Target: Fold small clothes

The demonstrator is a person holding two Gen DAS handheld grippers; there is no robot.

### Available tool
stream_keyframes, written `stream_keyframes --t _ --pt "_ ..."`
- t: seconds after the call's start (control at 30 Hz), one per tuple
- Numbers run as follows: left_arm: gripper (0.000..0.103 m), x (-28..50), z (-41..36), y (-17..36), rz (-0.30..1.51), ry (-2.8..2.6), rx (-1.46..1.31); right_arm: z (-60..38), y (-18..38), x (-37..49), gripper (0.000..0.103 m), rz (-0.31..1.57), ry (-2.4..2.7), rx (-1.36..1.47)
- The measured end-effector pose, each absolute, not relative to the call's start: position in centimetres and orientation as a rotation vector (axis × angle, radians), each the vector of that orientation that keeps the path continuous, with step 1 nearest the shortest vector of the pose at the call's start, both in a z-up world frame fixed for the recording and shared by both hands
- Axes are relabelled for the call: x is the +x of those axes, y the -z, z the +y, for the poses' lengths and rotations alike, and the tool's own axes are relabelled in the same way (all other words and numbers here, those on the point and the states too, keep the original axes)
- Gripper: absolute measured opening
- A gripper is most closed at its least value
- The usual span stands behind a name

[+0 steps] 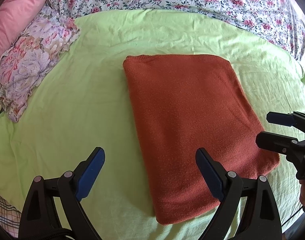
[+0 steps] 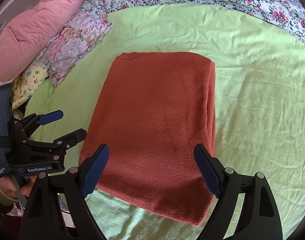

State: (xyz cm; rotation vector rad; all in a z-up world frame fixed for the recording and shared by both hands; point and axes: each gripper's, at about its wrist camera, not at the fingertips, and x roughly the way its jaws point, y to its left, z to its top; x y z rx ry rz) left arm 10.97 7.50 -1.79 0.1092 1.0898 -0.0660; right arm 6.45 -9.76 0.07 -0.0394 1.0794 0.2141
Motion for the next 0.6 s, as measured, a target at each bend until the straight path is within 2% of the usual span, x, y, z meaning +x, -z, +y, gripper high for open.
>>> stream_keyframes --t 0.6 --pt "0.093 11.1 7.5 1.7 1.089 0.083 0.107 -11.1 -0.3 6.3 0.087 1.051 -0.188 -0.033"
